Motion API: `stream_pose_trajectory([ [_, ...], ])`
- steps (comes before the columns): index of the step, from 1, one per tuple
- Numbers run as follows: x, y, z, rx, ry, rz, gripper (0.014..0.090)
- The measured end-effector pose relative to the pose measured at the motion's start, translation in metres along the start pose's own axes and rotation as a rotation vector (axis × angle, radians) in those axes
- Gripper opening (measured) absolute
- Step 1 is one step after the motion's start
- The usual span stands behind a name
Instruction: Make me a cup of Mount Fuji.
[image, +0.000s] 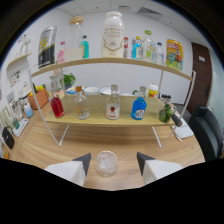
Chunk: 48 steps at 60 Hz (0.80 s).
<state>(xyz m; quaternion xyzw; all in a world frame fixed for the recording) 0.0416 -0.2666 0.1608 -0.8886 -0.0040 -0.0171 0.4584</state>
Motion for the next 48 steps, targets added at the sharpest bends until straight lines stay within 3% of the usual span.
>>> stream_pose_trajectory([
  [29,-0.016,0.019,-0.025,0.034,0.021,-0.005,0.0859],
  [31,-0.025,0.019,-0.028,0.052,0.012,-0.012,0.0853],
  [32,-0.031,0.018,-0.03,0.065,0.006,-0.015,0.0795],
  [33,-0.037,0.016,-0.031,0.078,0.001,-0.017,0.0854],
  [43,-0.086,-0.024,-0.027,0.266,-0.051,-0.003,0.0866],
  [48,-0.096,-0.052,-0.012,0.322,-0.054,0.009,0.0863],
])
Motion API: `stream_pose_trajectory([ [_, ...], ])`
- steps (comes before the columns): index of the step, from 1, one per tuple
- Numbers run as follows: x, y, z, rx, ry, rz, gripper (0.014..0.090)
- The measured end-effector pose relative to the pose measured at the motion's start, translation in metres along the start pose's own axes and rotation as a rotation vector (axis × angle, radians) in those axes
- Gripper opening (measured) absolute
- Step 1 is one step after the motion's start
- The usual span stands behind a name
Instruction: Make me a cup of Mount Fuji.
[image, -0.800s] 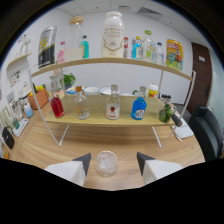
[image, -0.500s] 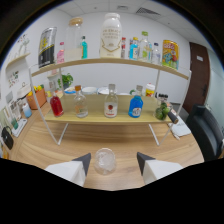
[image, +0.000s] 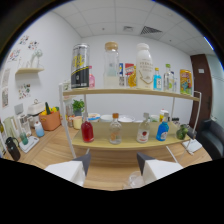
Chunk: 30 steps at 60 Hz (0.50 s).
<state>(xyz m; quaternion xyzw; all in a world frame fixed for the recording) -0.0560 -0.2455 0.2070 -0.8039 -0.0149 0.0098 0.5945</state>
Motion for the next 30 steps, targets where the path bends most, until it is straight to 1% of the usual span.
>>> stream_pose_trajectory([
  [4,-0.004,-0.014,0.022,0.022,0.004,0.017,0.0863],
  [12,-0.004,-0.032,0.066,0.04,0.016,0.033,0.0857],
  [18,0.001,-0.033,0.098,0.028,0.034,0.039,0.0833],
  [24,0.006,-0.031,0.118,0.019,0.048,0.046,0.0734],
  [27,0.009,-0.026,0.128,0.005,0.054,0.048,0.0666],
  [30,0.009,-0.024,0.133,0.002,0.058,0.046,0.0581],
])
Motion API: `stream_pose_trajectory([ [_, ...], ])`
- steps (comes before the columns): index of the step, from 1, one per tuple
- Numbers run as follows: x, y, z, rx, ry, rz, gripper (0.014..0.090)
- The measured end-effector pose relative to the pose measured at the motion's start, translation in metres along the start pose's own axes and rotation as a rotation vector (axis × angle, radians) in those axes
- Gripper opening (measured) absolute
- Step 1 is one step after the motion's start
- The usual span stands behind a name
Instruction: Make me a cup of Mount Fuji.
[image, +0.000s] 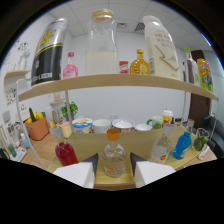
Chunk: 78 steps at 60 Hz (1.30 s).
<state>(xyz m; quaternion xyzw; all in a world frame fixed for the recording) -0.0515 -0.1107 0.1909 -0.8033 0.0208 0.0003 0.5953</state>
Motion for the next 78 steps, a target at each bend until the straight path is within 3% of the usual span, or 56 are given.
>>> stream_pose_trajectory([
  [7,0.0,0.001,0.009,0.011,-0.013,-0.03,0.0372],
  [24,0.001,0.0,0.005,0.006,-0.03,-0.045,0.0353],
  [38,-0.009,-0.009,-0.05,0.046,-0.086,-0.039,0.0351],
  [59,-0.022,0.092,-0.093,-0.073,-0.101,-0.032,0.0349],
  [78,-0.016,0.096,-0.09,-0.129,-0.213,0.802,0.035],
])
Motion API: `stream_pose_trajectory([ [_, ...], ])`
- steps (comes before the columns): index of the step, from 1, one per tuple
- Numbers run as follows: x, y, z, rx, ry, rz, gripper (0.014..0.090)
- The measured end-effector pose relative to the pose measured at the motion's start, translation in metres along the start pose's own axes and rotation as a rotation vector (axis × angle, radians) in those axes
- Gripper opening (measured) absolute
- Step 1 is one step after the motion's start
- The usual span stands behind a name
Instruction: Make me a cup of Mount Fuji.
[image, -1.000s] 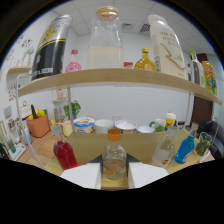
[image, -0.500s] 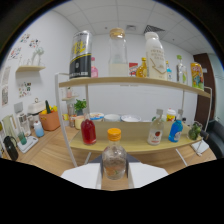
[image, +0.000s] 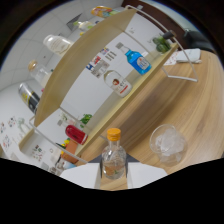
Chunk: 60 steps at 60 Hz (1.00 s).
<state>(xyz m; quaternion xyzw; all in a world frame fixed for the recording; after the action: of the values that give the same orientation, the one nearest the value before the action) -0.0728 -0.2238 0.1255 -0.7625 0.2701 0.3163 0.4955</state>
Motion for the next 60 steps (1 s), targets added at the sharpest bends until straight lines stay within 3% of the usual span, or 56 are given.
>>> stream_pose_trajectory([
  [16,-0.015,-0.023,-0.001,0.016,-0.188,0.624,0.0349],
  [35,-0.009,-0.036,-0.001,0.005,-0.307,1.133,0.0347],
  [51,-0.005,-0.037,0.001,0.018,-0.288,1.108,0.0348],
  [60,-0.018,-0.038,-0.008,0.038,-0.222,0.793,0.0347],
])
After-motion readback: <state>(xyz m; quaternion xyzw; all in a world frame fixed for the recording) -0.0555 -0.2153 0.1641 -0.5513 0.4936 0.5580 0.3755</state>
